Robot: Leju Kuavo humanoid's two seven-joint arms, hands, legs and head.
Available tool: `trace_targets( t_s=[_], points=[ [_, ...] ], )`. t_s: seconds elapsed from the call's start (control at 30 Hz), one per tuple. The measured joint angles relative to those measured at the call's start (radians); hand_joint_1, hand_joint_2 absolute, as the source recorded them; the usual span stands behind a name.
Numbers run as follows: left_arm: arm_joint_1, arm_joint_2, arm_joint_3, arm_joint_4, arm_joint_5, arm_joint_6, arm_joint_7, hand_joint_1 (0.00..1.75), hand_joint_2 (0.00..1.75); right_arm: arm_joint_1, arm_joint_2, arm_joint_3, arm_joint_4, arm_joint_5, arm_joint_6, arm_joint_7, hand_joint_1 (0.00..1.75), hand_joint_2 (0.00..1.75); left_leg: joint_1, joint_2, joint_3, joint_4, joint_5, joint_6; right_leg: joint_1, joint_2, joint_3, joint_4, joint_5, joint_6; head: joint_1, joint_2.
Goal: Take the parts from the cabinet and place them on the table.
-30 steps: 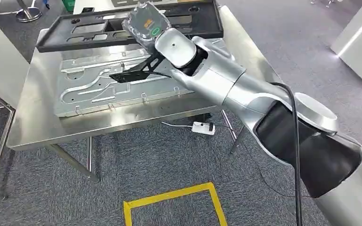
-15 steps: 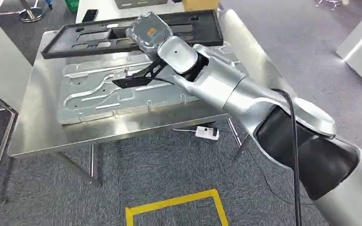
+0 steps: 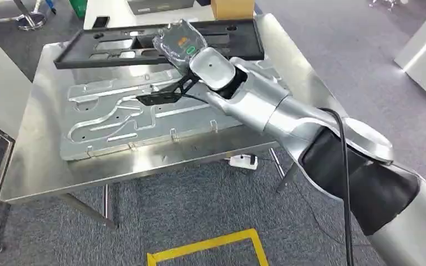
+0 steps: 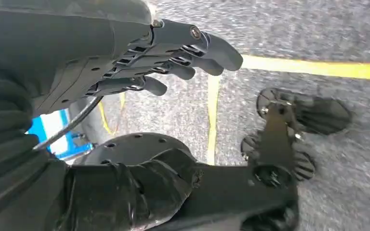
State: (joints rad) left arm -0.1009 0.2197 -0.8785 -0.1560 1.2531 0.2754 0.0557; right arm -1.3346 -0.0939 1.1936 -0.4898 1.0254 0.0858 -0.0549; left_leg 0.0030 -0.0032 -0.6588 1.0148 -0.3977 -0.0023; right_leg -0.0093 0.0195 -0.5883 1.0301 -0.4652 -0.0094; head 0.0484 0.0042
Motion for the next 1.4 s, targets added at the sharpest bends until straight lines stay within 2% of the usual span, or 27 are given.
trace_targets(
  t_s=[0.07, 0.1, 0.13, 0.23, 0.27, 0.3, 0.33, 0.4, 0.47, 0.53, 0.6, 0.63, 0.73, 0.77, 0.8, 0.83, 0.9, 0.93, 1.0, 1.07, 1.13, 1.17, 1.23, 1.27, 1.3, 1.33, 1.4],
  points=[
    [0.001, 0.001, 0.000, 0.000, 0.002, -0.001, -0.005, 0.00, 1.75, 0.017, -0.003, 0.000, 0.001, -0.004, -0.003, 0.000, 1.75, 1.75, -0.001, -0.002, 0.008, -0.008, -0.005, 0.011, 0.000, -0.001, 0.011, -0.009, -0.006, 0.012, -0.002, 0.000],
    [0.002, 0.000, 0.000, 0.000, 0.003, -0.001, -0.006, 0.00, 1.75, 0.025, -0.006, 0.000, 0.002, -0.005, -0.005, -0.002, 1.75, 1.75, 0.010, 0.001, 0.024, -0.024, -0.004, 0.016, 0.000, -0.004, 0.009, -0.005, -0.017, 0.019, 0.002, 0.000],
    [0.004, 0.000, 0.000, 0.000, 0.003, -0.004, -0.010, 0.00, 1.75, 0.031, -0.010, 0.000, 0.002, -0.004, -0.011, -0.003, 1.75, 1.75, 0.006, 0.000, 0.036, -0.030, -0.008, 0.021, 0.000, -0.009, 0.001, 0.029, -0.027, 0.021, 0.005, 0.000],
    [0.000, 0.000, 0.000, 0.000, 0.002, -0.005, -0.011, 0.00, 1.75, 0.051, -0.016, 0.000, 0.002, -0.002, -0.022, -0.007, 1.75, 1.75, 0.002, 0.002, 0.054, -0.027, -0.027, 0.038, 0.000, -0.009, -0.139, 0.261, -0.098, 0.023, 0.008, 0.000],
    [0.000, 0.000, 0.000, 0.000, 0.002, -0.006, -0.011, 0.00, 1.75, 0.063, -0.018, 0.000, 0.002, -0.005, -0.023, -0.008, 1.75, 1.75, 0.002, 0.002, 0.061, -0.026, -0.034, 0.039, -0.001, -0.010, -0.174, 0.303, -0.097, 0.024, 0.006, 0.000],
    [0.000, 0.000, 0.000, 0.000, 0.002, -0.006, -0.011, 0.00, 1.75, 0.074, -0.018, 0.000, 0.002, -0.005, -0.024, -0.008, 1.75, 1.75, 0.003, 0.000, 0.068, -0.022, -0.042, 0.039, -0.001, -0.010, -0.186, 0.299, -0.073, 0.025, 0.008, 0.000],
    [0.001, 0.000, 0.000, 0.000, 0.003, -0.006, -0.012, 0.00, 1.75, 0.081, -0.021, 0.000, 0.003, -0.013, -0.027, -0.008, 1.75, 1.75, 0.003, -0.003, 0.076, -0.017, -0.053, 0.037, -0.002, -0.011, -0.174, 0.245, -0.023, 0.024, 0.007, 0.000],
    [0.003, -0.002, 0.000, 0.000, 0.006, -0.006, -0.016, 0.00, 1.75, 0.086, -0.025, -0.001, 0.002, -0.040, -0.051, -0.008, 1.75, 1.75, 0.004, -0.006, 0.092, 0.000, -0.078, 0.031, -0.003, -0.013, -0.109, 0.074, 0.088, 0.021, 0.007, 0.000],
    [0.002, -0.002, 0.000, 0.000, 0.008, -0.005, -0.018, 0.00, 1.75, 0.092, -0.027, -0.010, -0.001, -0.056, -0.079, -0.008, 1.75, 1.75, -0.003, -0.008, 0.086, 0.018, -0.095, 0.016, 0.001, -0.011, -0.080, 0.022, 0.062, 0.011, 0.003, 0.000],
    [0.001, -0.003, 0.000, 0.000, 0.010, -0.005, -0.018, 0.00, 1.75, 0.105, -0.027, -0.016, -0.002, -0.059, -0.081, -0.009, 1.75, 1.75, 0.000, -0.007, 0.086, 0.009, -0.097, 0.009, 0.007, -0.008, -0.082, 0.031, 0.055, 0.000, 0.003, 0.000],
    [0.001, -0.003, 0.000, 0.000, 0.012, -0.005, -0.018, 0.00, 1.75, 0.111, -0.030, -0.020, -0.002, -0.060, -0.081, -0.008, 1.75, 1.75, 0.000, -0.005, 0.087, 0.008, -0.111, -0.001, -0.001, -0.008, -0.071, 0.019, 0.051, -0.010, 0.005, 0.000],
    [0.003, -0.005, 0.000, 0.000, 0.012, -0.005, -0.018, 0.00, 1.75, 0.112, -0.032, -0.024, -0.003, -0.059, -0.082, -0.008, 1.75, 1.75, 0.002, -0.002, 0.080, 0.036, -0.122, -0.006, -0.002, -0.009, -0.065, 0.016, 0.048, -0.014, 0.002, 0.000],
    [0.001, -0.005, 0.000, 0.000, 0.013, -0.005, -0.021, 0.00, 1.75, 0.117, -0.033, -0.037, -0.006, -0.059, -0.081, -0.013, 1.75, 1.75, 0.005, -0.002, -0.046, 0.252, -0.188, -0.016, -0.001, -0.006, -0.051, 0.014, 0.037, -0.023, 0.001, 0.000],
    [0.001, -0.006, 0.000, 0.000, 0.013, -0.005, -0.021, 0.00, 1.75, 0.126, -0.033, -0.038, -0.006, -0.058, -0.080, -0.017, 1.75, 1.75, 0.005, -0.002, -0.089, 0.310, -0.191, -0.018, 0.000, -0.006, -0.043, 0.014, 0.030, -0.023, 0.002, 0.000],
    [0.003, -0.007, 0.000, 0.000, 0.014, -0.006, -0.021, 0.00, 1.75, 0.140, -0.034, -0.039, -0.006, -0.057, -0.080, -0.021, 1.75, 1.75, 0.006, -0.002, -0.110, 0.317, -0.168, -0.018, 0.000, -0.006, -0.031, 0.014, 0.022, -0.022, 0.001, 0.000],
    [0.004, -0.008, 0.000, 0.000, 0.015, -0.007, -0.019, 0.00, 1.75, 0.153, -0.034, -0.039, -0.006, -0.057, -0.081, -0.021, 1.75, 1.75, 0.006, -0.002, -0.103, 0.274, -0.121, -0.017, 0.000, -0.005, -0.019, 0.014, 0.014, -0.021, 0.001, 0.000],
    [0.004, -0.008, 0.000, 0.000, 0.025, -0.013, -0.015, 0.00, 1.75, 0.165, -0.034, -0.042, -0.007, -0.059, -0.083, -0.021, 1.75, 1.75, 0.006, -0.002, -0.047, 0.105, -0.002, -0.009, 0.000, -0.005, 0.006, 0.014, -0.003, -0.018, 0.001, 0.000],
    [0.004, -0.008, 0.000, 0.000, 0.029, -0.014, -0.012, 0.00, 1.75, 0.168, -0.034, -0.045, -0.007, -0.059, -0.083, -0.021, 1.75, 1.75, 0.005, -0.002, -0.024, 0.035, 0.024, -0.004, 0.000, -0.005, 0.014, 0.012, -0.011, -0.015, 0.001, 0.000],
    [0.002, -0.008, 0.002, 0.000, 0.042, -0.015, -0.009, 0.00, 1.75, 0.170, -0.036, -0.051, -0.008, -0.059, -0.085, -0.021, 1.75, 1.75, -0.005, -0.002, 0.002, 0.010, -0.001, 0.010, 0.002, -0.002, 0.012, 0.007, -0.013, -0.005, -0.002, 0.000],
    [0.002, -0.008, 0.003, 0.000, 0.046, -0.017, -0.009, 0.00, 1.75, 0.183, -0.041, -0.052, -0.008, -0.060, -0.087, -0.021, 1.75, 1.75, -0.008, -0.004, 0.002, 0.004, -0.009, 0.017, 0.000, -0.004, 0.016, -0.001, -0.016, 0.004, 0.002, 0.000],
    [0.005, -0.009, 0.003, 0.000, 0.058, -0.017, -0.011, 0.00, 1.75, 0.196, -0.046, -0.055, -0.010, -0.060, -0.087, -0.021, 1.75, 1.75, 0.001, -0.003, 0.031, -0.023, -0.008, 0.023, 0.001, -0.006, 0.020, 0.014, -0.032, 0.016, 0.005, 0.000],
    [0.006, -0.010, 0.003, 0.000, 0.063, -0.017, -0.013, 0.00, 1.75, 0.199, -0.049, -0.056, -0.010, -0.060, -0.089, -0.021, 1.75, 1.75, 0.002, -0.002, 0.040, -0.027, -0.012, 0.030, 0.003, -0.009, -0.003, 0.060, -0.051, 0.015, 0.008, 0.000],
    [0.004, -0.010, 0.006, 0.000, 0.064, -0.017, -0.018, 0.00, 1.75, 0.214, -0.054, -0.063, -0.010, -0.060, -0.095, -0.022, 1.75, 1.75, 0.000, 0.000, 0.052, -0.027, -0.024, 0.039, 0.002, -0.009, -0.102, 0.231, -0.109, 0.017, 0.008, 0.000],
    [0.004, -0.010, 0.006, 0.000, 0.051, -0.016, -0.019, 0.00, 1.75, 0.226, -0.059, -0.064, -0.010, -0.059, -0.097, -0.023, 1.75, 1.75, 0.000, -0.001, 0.058, -0.027, -0.030, 0.041, 0.001, -0.009, -0.146, 0.293, -0.120, 0.018, 0.010, 0.000],
    [0.004, -0.010, 0.006, 0.000, 0.037, -0.016, -0.021, 0.00, 1.75, 0.240, -0.061, -0.064, -0.010, -0.060, -0.097, -0.024, 1.75, 1.75, 0.000, -0.002, 0.064, -0.025, -0.036, 0.041, 0.000, -0.009, -0.172, 0.315, -0.109, 0.019, 0.009, 0.000],
    [0.004, -0.010, 0.006, 0.000, 0.032, -0.016, -0.021, 0.00, 1.75, 0.251, -0.064, -0.065, -0.010, -0.060, -0.097, -0.024, 1.75, 1.75, 0.001, -0.005, 0.072, -0.022, -0.043, 0.040, -0.001, -0.010, -0.173, 0.289, -0.072, 0.018, 0.011, 0.000],
    [0.005, -0.010, 0.006, 0.000, 0.031, -0.017, -0.021, 0.00, 1.75, 0.260, -0.066, -0.068, -0.010, -0.059, -0.098, -0.026, 1.75, 1.75, 0.001, -0.009, 0.088, -0.010, -0.065, 0.034, -0.002, -0.012, -0.115, 0.122, 0.046, 0.015, 0.011, 0.000]
  ],
)
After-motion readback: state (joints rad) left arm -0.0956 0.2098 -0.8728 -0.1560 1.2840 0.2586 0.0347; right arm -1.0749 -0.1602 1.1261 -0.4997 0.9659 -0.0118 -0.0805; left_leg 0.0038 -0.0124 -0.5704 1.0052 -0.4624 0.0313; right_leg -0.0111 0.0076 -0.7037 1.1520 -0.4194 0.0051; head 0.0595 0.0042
